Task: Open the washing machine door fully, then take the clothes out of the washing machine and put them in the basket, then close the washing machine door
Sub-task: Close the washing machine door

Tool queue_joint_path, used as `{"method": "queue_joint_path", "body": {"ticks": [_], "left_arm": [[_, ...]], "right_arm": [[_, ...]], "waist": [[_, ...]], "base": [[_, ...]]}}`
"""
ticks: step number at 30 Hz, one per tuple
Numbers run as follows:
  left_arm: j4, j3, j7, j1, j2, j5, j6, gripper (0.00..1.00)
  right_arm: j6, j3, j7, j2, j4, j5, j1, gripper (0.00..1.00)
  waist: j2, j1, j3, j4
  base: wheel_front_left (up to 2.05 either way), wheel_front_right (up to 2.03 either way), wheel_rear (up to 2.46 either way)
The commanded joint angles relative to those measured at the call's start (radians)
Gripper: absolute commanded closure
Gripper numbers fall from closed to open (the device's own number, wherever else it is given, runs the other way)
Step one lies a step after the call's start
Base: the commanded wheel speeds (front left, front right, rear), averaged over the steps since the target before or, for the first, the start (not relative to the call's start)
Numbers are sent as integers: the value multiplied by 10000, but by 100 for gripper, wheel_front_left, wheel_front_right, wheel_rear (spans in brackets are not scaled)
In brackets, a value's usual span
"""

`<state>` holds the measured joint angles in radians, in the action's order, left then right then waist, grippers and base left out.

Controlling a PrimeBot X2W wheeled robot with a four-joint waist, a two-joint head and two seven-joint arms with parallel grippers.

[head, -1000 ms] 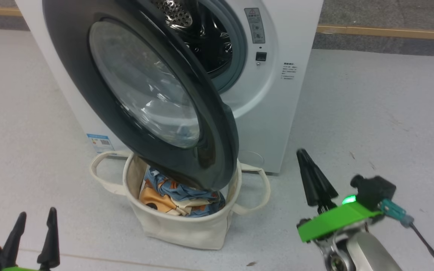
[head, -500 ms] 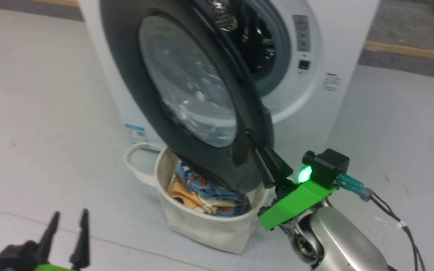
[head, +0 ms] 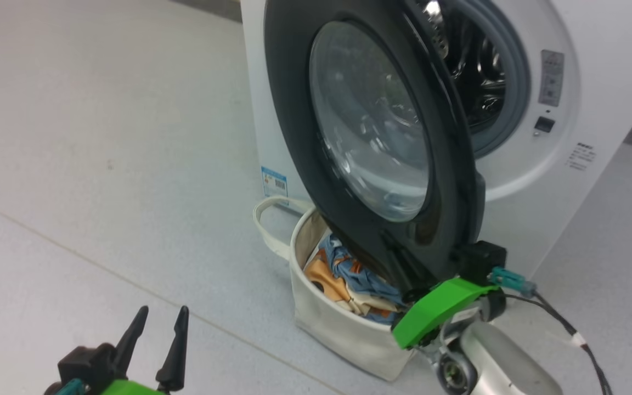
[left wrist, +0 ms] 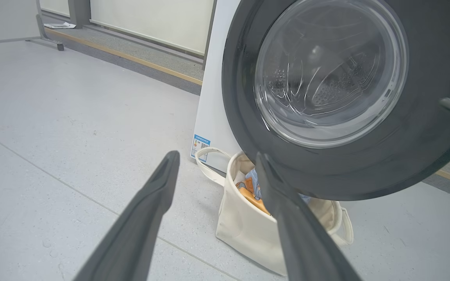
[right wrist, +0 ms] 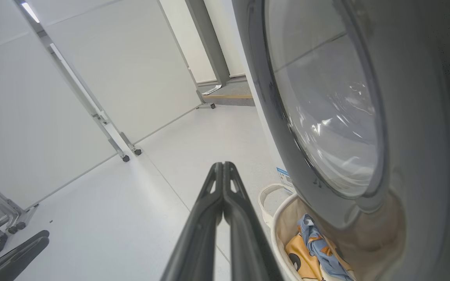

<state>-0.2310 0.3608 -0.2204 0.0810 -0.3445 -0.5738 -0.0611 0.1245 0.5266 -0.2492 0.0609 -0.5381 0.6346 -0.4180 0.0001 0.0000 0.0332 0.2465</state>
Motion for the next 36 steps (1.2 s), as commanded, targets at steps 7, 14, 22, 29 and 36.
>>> {"method": "queue_joint_path", "body": {"ticks": [7,14,22,29,36], "left_arm": [[232,-301,-57,906,4,43,101,0],[233,-348,-133,1134,15,44,103,0],[201,-351,-219,1384,71,60,169,0],[153,-356,-270,1703,86,123,234,0],[43,-341,-336,2214,250,171,431,0]], "right_arm": [[62,-1011,-123,-107,-236,6,-852,100],[62,-1842,-124,-107,15,-534,-1129,100],[62,-2750,-125,-107,235,-979,-1479,100],[62,-3675,-125,-107,-129,-1183,-2164,100],[62,-4606,-125,-107,-913,-1751,-3589,100]], "waist": [[-1,0,-501,131],[-1,0,-947,-160],[-1,0,-1458,-580],[-1,0,-2072,-823],[-1,0,-2901,-886]], "base": [[0,0,0],[0,0,0],[0,0,0],[0,0,0],[0,0,0]]}}
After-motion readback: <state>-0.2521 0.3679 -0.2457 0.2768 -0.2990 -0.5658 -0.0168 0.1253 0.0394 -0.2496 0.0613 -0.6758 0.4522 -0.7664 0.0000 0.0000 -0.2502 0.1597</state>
